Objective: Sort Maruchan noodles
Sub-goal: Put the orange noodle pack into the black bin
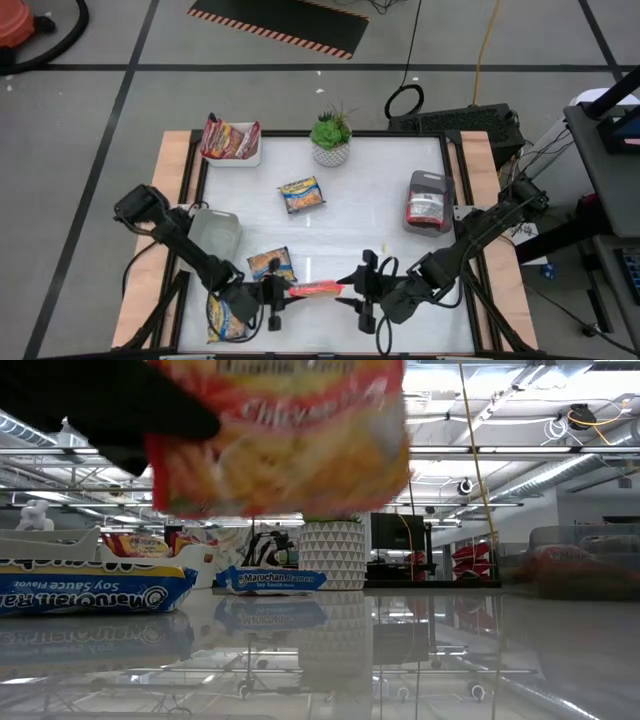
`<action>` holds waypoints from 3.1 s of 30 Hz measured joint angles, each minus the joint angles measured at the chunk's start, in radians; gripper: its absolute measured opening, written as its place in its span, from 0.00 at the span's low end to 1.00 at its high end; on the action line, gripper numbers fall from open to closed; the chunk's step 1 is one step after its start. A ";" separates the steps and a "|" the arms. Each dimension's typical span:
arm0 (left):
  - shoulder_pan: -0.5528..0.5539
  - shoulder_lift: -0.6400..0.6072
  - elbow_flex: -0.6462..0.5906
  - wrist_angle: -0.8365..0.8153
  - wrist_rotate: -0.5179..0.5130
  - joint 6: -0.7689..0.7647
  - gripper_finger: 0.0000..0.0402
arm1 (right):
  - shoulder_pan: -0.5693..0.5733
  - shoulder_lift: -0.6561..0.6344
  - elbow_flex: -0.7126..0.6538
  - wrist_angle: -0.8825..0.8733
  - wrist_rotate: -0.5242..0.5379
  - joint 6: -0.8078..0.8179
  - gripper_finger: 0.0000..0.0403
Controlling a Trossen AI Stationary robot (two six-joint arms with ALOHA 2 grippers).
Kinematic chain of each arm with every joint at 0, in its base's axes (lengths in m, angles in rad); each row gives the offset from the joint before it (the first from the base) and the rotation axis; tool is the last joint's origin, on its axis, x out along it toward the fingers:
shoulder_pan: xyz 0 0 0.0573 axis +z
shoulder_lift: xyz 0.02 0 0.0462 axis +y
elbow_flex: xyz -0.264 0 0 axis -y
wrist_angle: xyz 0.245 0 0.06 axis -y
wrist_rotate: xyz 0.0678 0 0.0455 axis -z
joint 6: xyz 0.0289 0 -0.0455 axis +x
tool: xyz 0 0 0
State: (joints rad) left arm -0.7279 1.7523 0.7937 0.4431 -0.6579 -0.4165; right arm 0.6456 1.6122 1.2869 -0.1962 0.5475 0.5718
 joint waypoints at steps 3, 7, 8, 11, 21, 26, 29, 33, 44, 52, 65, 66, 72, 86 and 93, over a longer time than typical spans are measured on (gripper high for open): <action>0.006 -0.025 0.000 -0.105 0.047 -0.088 0.21 | -0.004 0.017 0.000 0.003 -0.005 -0.059 0.45; 0.004 -0.038 0.000 -0.161 0.094 -0.149 0.21 | -0.040 0.061 0.025 0.001 -0.078 -0.093 0.45; 0.001 -0.038 0.000 -0.162 0.096 -0.155 0.21 | -0.052 0.077 0.037 0.000 -0.087 -0.105 0.45; -0.004 -0.039 0.000 -0.165 0.100 -0.169 0.21 | -0.085 0.135 0.084 -0.011 -0.117 -0.137 0.45; -0.025 -0.039 0.000 -0.237 0.101 -0.250 0.21 | -0.143 0.319 0.304 -0.178 -0.210 -0.173 0.45; -0.040 -0.039 0.000 -0.287 0.100 -0.294 0.21 | -0.159 0.375 0.384 -0.254 -0.211 -0.167 0.45; -0.051 -0.039 0.000 -0.292 0.097 -0.300 0.21 | -0.164 0.384 0.389 -0.262 -0.212 -0.192 0.45; -0.061 -0.039 0.000 -0.293 0.097 -0.296 0.21 | -0.163 0.382 0.389 -0.257 -0.212 -0.242 0.48; -0.063 -0.039 0.000 -0.293 0.091 -0.296 0.21 | -0.165 0.399 0.389 -0.256 -0.257 -0.244 0.66; -0.063 -0.039 0.000 -0.296 0.089 -0.295 0.21 | -0.202 0.448 0.389 -0.212 -0.340 -0.244 0.62; -0.066 -0.039 0.000 -0.299 0.084 -0.273 0.21 | -0.205 0.449 0.388 -0.233 -0.279 -0.321 0.52; -0.067 -0.039 0.000 -0.298 0.089 -0.272 0.21 | -0.205 0.449 0.388 -0.223 -0.292 -0.321 0.54; -0.067 -0.038 0.000 -0.274 0.091 -0.238 0.21 | -0.217 0.459 0.318 -0.055 -0.430 -0.324 0.61; -0.080 -0.038 0.000 -0.263 0.084 -0.221 0.21 | -0.243 0.458 0.269 0.033 -0.499 -0.307 0.36; -0.082 -0.038 0.000 -0.262 0.083 -0.275 0.21 | -0.251 0.458 0.269 0.034 -0.502 -0.313 0.25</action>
State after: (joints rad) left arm -0.8098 1.7145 0.7937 0.1810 -0.5751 -0.6918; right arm 0.3943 2.0698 1.5558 -0.1619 0.0460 0.2589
